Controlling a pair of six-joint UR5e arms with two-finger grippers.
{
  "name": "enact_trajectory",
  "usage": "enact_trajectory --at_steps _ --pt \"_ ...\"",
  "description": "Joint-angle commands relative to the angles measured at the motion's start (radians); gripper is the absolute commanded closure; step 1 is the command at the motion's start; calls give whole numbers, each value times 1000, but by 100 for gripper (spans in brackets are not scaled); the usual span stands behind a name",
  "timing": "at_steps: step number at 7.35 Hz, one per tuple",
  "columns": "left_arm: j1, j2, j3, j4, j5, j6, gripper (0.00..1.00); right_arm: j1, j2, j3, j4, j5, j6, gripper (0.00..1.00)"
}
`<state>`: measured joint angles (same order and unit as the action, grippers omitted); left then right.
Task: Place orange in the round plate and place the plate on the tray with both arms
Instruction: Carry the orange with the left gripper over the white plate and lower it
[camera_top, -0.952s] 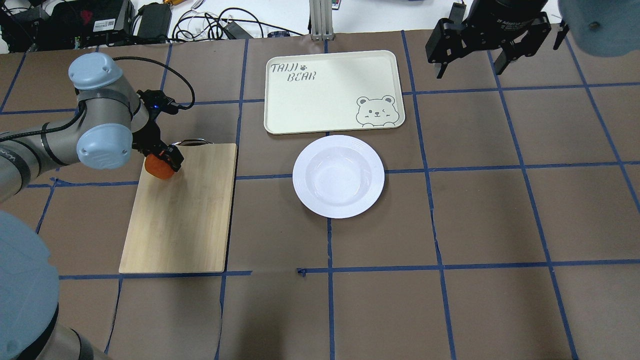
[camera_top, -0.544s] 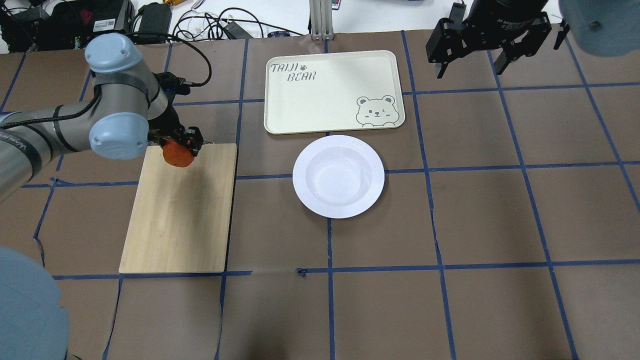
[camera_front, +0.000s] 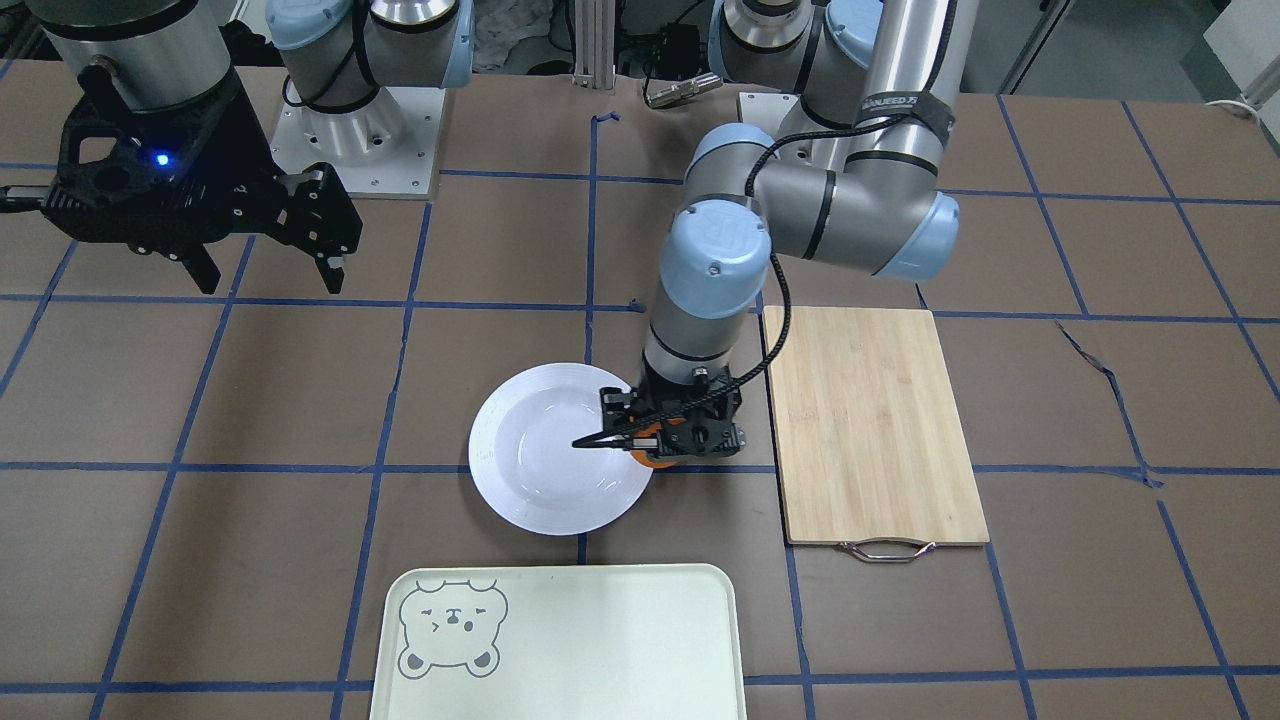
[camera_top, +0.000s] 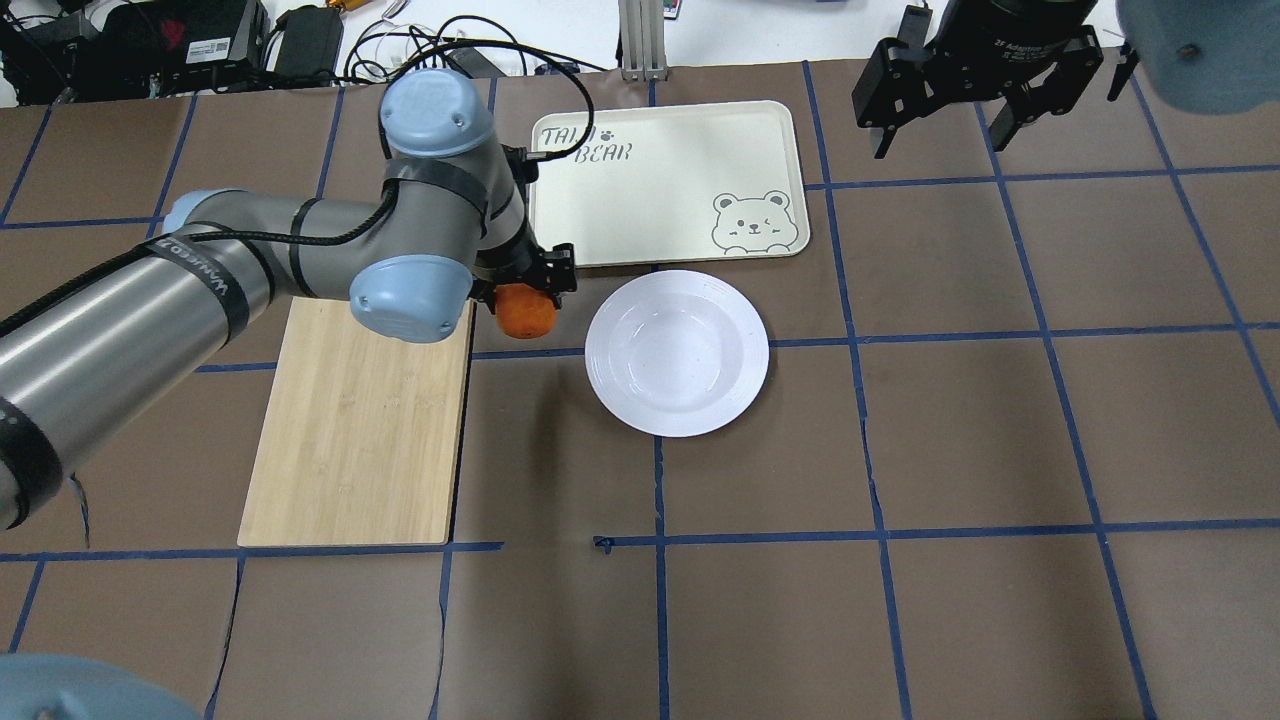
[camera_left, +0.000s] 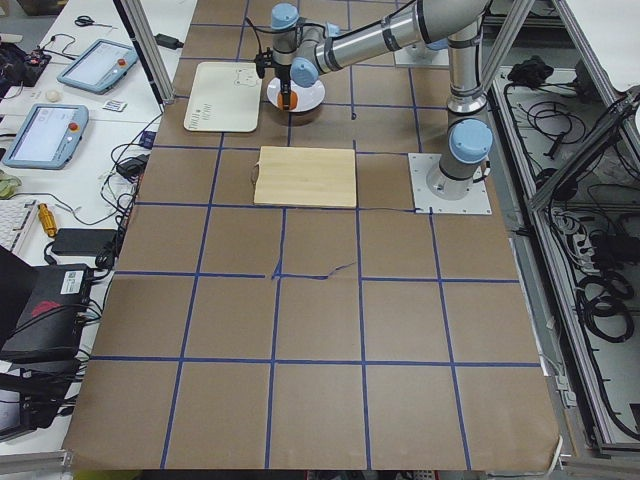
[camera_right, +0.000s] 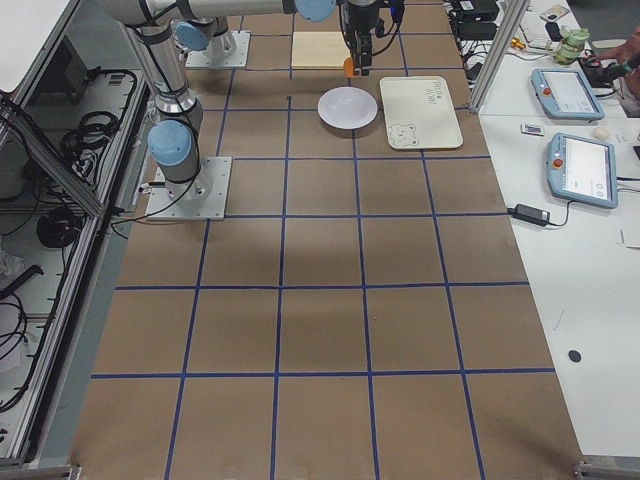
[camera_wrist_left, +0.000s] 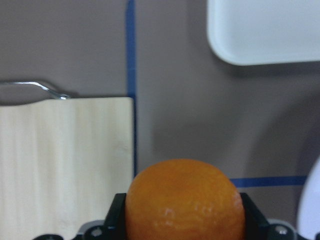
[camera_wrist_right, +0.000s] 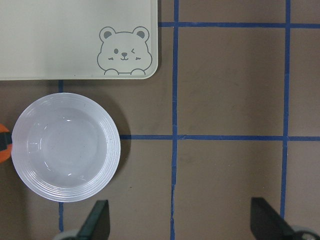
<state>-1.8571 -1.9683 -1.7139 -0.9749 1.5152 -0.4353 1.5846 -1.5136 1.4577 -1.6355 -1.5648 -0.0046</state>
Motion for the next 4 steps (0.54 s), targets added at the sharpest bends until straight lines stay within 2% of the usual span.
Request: enact_trajectory --at_steps 1,3,4 --pt "-92 -52 10 2 -56 -131 95 -2 1 1 -1 0 0 0" --pt "-99 -92 7 5 -72 -128 91 -2 0 3 -1 0 0 0" --pt "-99 -113 7 28 -72 -129 45 -2 1 3 -1 0 0 0"
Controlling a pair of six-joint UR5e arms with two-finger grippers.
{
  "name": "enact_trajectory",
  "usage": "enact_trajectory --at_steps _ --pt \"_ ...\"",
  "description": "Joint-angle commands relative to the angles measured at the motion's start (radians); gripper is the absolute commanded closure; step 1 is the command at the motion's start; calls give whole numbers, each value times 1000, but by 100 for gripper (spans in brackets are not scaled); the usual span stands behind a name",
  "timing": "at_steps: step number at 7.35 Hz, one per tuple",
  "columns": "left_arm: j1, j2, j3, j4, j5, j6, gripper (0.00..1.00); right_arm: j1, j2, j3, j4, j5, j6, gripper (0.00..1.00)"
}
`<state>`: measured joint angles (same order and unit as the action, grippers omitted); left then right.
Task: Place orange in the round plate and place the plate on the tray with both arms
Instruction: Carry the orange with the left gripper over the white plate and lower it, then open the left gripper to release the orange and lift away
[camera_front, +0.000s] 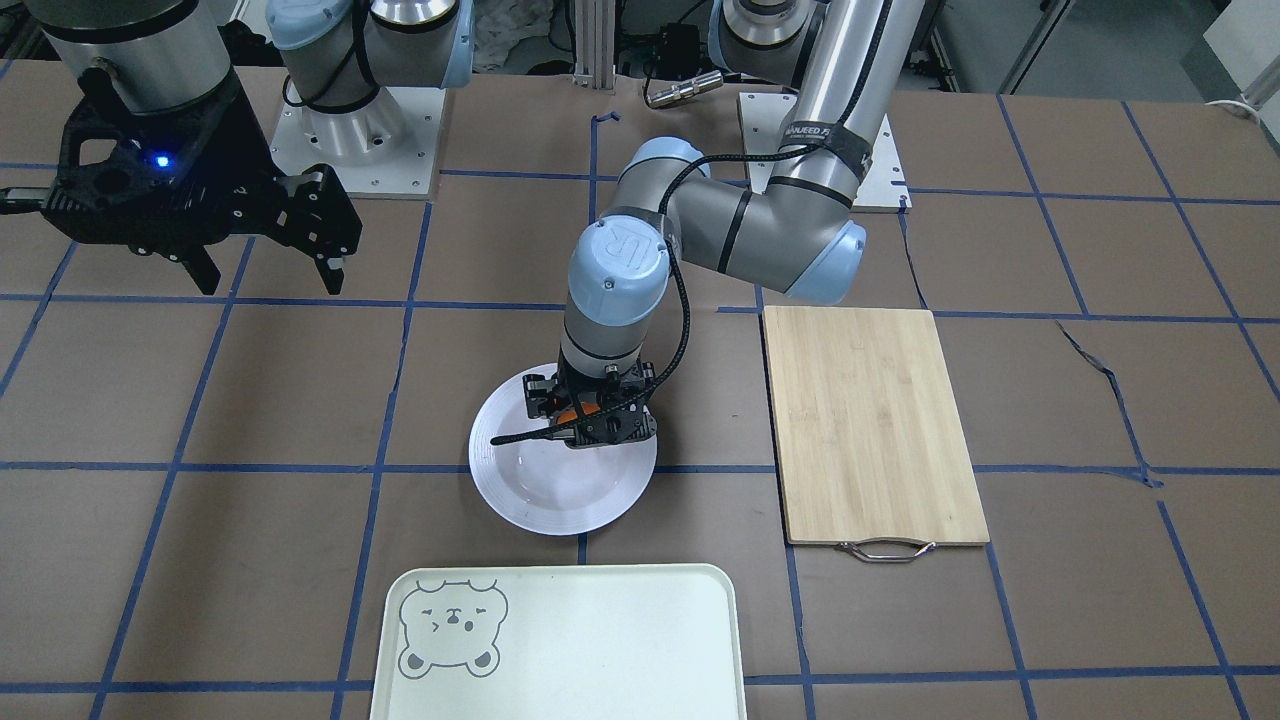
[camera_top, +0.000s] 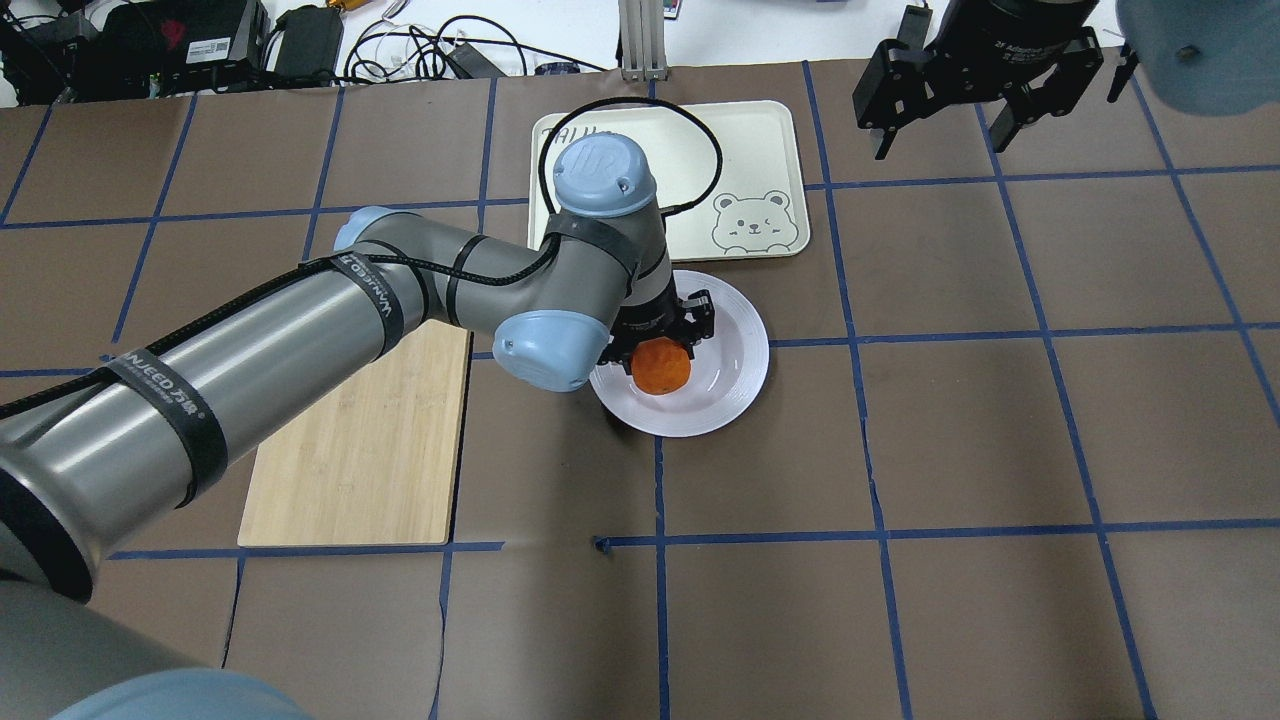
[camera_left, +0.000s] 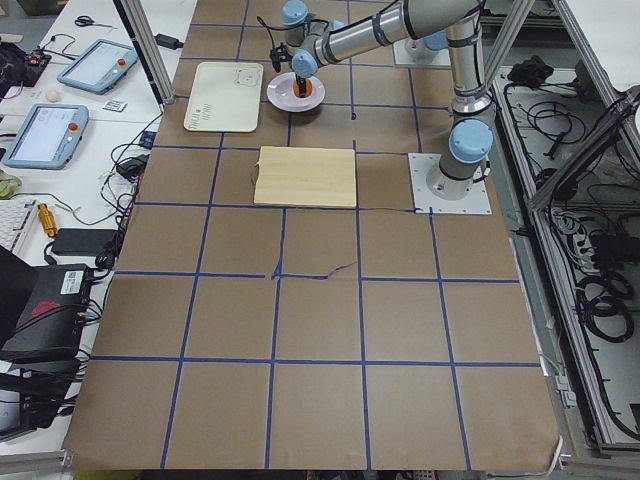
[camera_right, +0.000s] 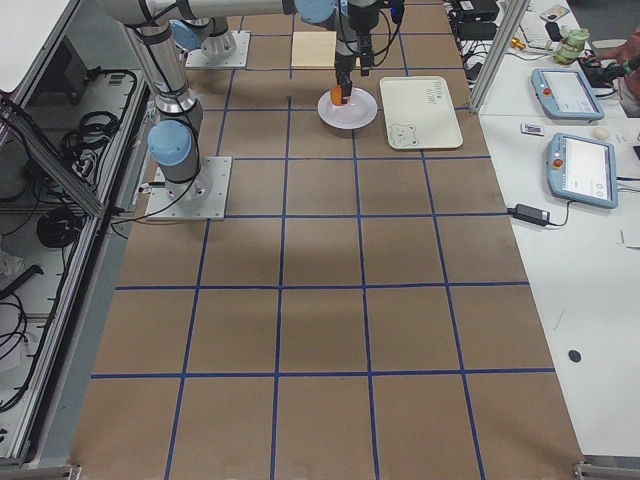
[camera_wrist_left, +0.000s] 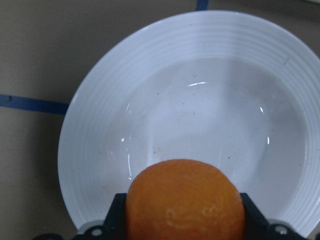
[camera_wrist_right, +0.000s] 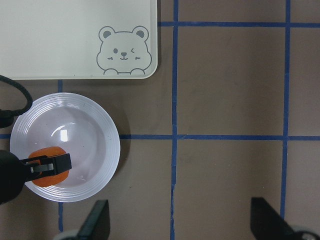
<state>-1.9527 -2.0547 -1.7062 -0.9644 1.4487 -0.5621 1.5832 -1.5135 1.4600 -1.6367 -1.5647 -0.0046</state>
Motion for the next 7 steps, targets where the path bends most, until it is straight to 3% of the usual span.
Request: enact_trajectory --at_steps 1,4,6,7 --pt "-3 -38 -1 36 -4 -8 3 1 -1 -1 0 0 0 0" --pt "36 26 32 41 13 16 0 1 -1 -1 0 0 0 0" --pt "127 146 92 -137 16 199 0 1 -1 0 0 2 2 0" --pt "133 213 109 -237 77 250 0 1 -1 -1 0 0 2 0"
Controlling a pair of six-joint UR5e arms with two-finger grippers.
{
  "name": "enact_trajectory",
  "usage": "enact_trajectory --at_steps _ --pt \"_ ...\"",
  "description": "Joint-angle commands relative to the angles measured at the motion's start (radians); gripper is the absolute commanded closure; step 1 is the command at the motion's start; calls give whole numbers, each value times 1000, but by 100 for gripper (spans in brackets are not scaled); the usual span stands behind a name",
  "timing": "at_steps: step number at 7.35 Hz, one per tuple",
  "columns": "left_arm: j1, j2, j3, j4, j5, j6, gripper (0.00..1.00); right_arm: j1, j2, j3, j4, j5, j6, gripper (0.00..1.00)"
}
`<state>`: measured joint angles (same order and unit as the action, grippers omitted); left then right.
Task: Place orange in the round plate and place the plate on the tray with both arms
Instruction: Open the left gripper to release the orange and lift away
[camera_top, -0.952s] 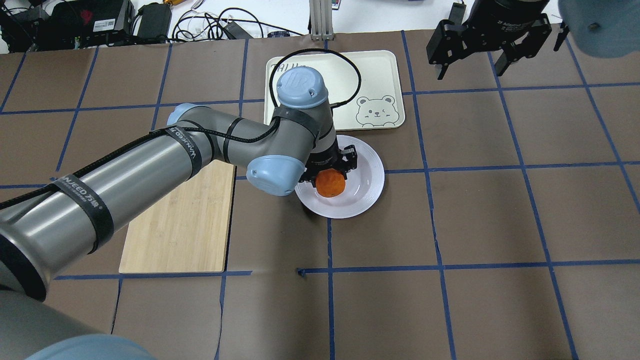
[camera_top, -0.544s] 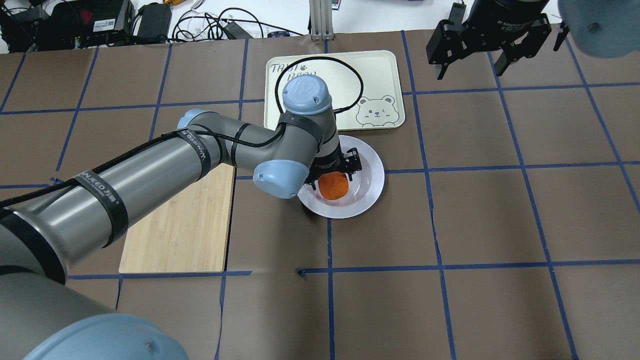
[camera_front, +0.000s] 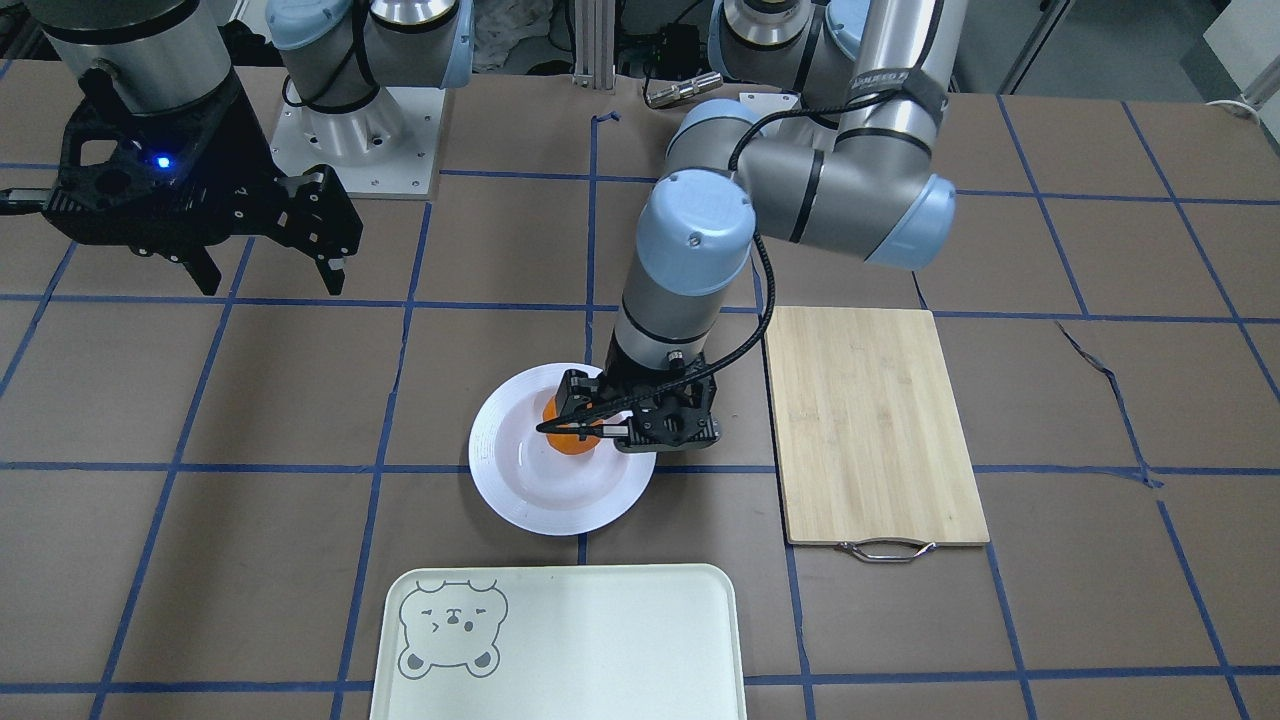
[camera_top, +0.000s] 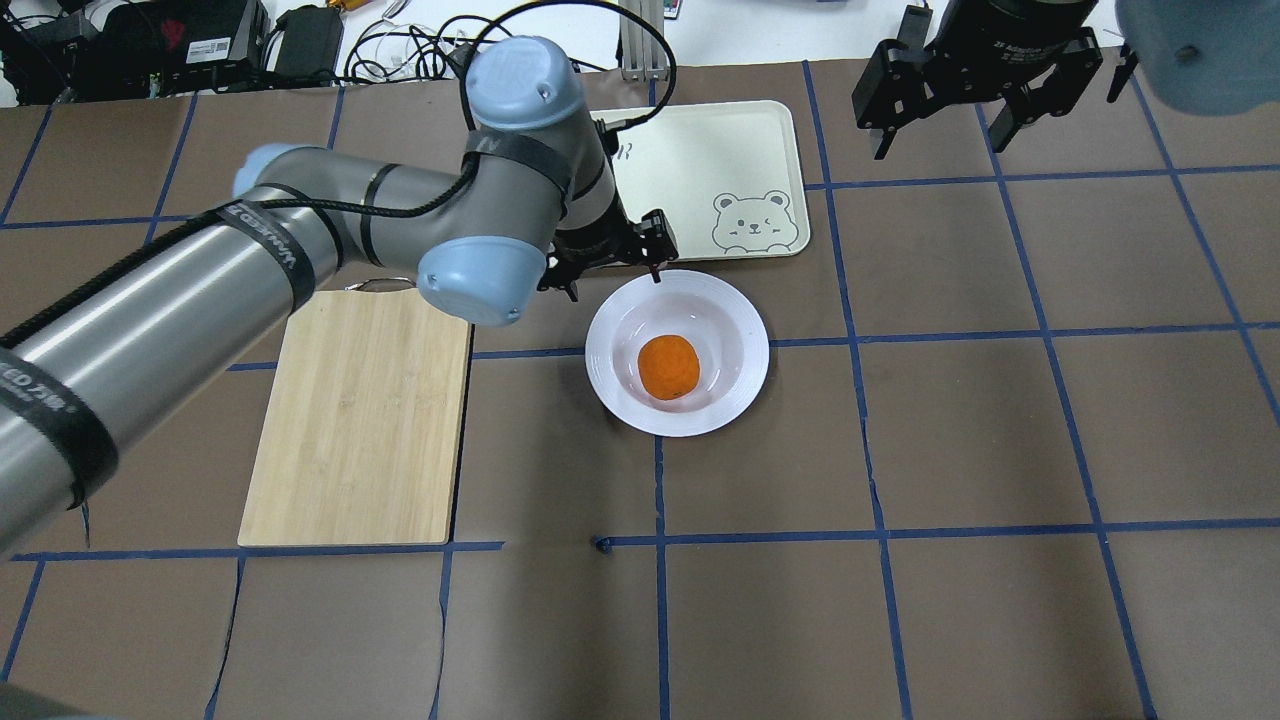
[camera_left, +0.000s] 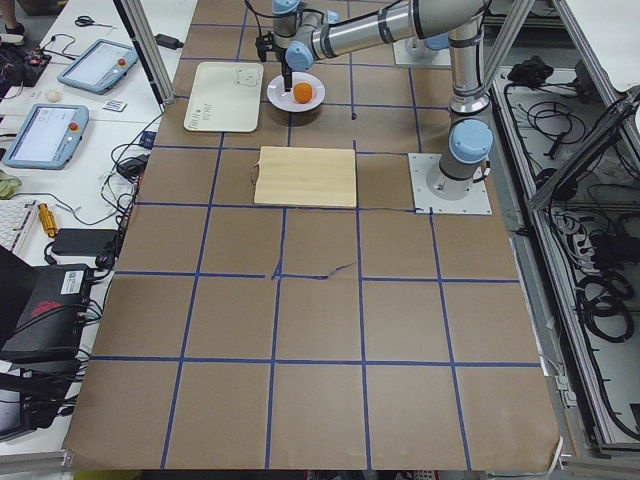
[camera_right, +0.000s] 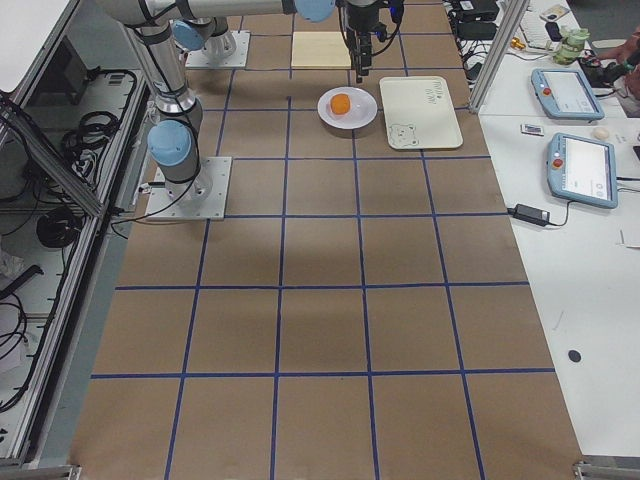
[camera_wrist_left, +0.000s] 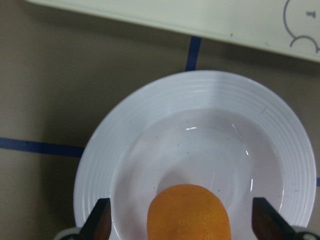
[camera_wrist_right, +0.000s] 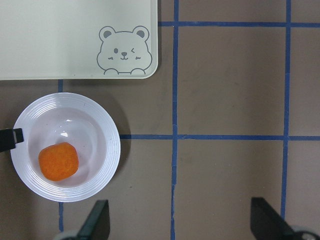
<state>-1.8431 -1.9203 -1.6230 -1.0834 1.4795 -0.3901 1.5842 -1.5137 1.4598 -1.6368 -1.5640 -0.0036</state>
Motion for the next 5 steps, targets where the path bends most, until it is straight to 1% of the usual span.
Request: enact_trajectory --at_steps 1,2,3,4,5 --pt "24 152 26 -153 85 147 0 0 0 -1 0 1 1 0" --pt "36 194 23 -155 91 228 0 0 1 -1 0 1 2 0" --pt "42 234 19 -194 97 256 0 -4 6 1 -1 27 4 0" --pt "65 272 26 -269 114 261 0 -12 10 5 -11 115 7 0" --pt "134 296 20 -312 104 324 0 -29 26 8 -8 183 5 0"
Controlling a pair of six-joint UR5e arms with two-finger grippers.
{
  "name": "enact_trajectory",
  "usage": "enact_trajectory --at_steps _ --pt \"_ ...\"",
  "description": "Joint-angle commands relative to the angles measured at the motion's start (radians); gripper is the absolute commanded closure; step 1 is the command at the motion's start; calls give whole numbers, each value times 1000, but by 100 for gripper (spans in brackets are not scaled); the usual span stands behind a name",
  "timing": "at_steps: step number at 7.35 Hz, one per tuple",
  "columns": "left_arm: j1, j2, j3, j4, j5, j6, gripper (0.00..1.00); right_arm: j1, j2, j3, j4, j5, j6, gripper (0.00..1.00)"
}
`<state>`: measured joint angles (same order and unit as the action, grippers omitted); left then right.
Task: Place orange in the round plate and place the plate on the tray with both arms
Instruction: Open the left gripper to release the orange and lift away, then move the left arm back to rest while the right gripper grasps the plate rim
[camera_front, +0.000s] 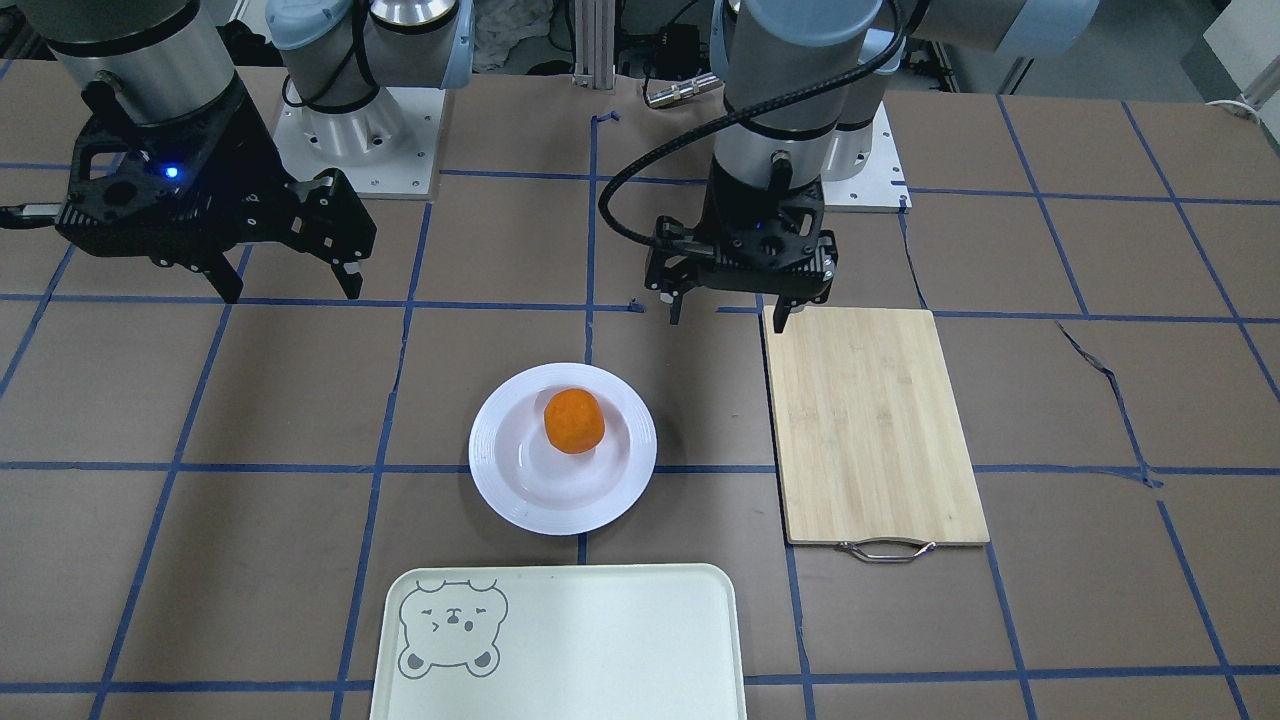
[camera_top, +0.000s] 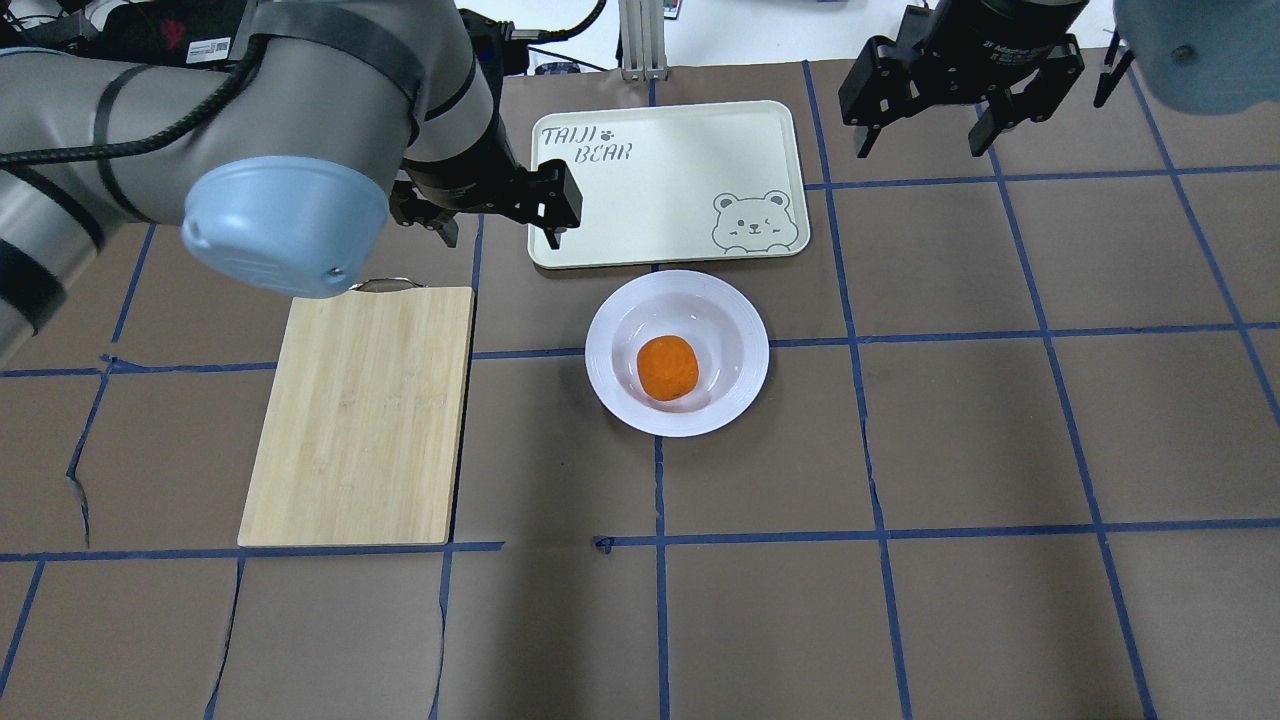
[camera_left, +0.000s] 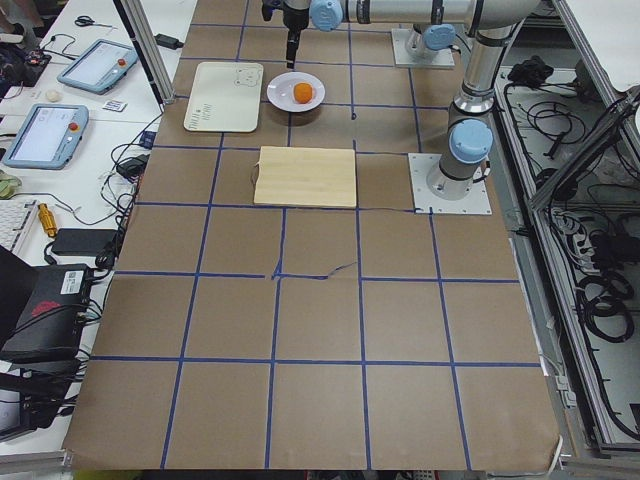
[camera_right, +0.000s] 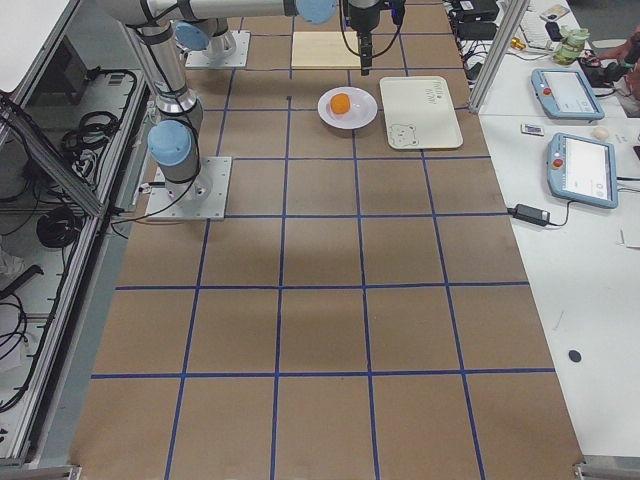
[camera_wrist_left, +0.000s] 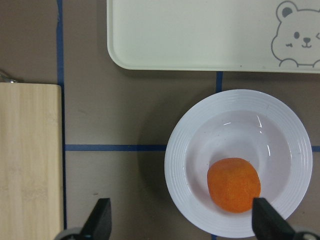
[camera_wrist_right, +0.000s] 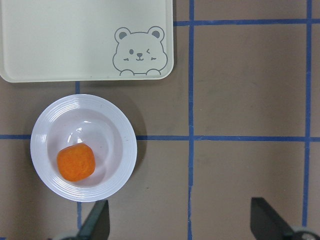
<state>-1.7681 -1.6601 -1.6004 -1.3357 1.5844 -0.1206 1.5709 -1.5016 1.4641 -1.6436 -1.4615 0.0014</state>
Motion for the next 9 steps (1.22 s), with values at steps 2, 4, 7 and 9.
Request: enact_trajectory --at_steps 2,4,7,9 --pt "104 86 -3 -176 3 117 0 -43 47 19 -2 176 -12 0" --pt "111 111 -9 -197 6 104 0 -63 92 103 -118 314 -14 0" --pt "136 114 5 -181 2 52 0 -77 159 405 -524 490 -11 0" --pt "151 111 13 -184 9 58 0 -95 249 527 -715 588 -30 0"
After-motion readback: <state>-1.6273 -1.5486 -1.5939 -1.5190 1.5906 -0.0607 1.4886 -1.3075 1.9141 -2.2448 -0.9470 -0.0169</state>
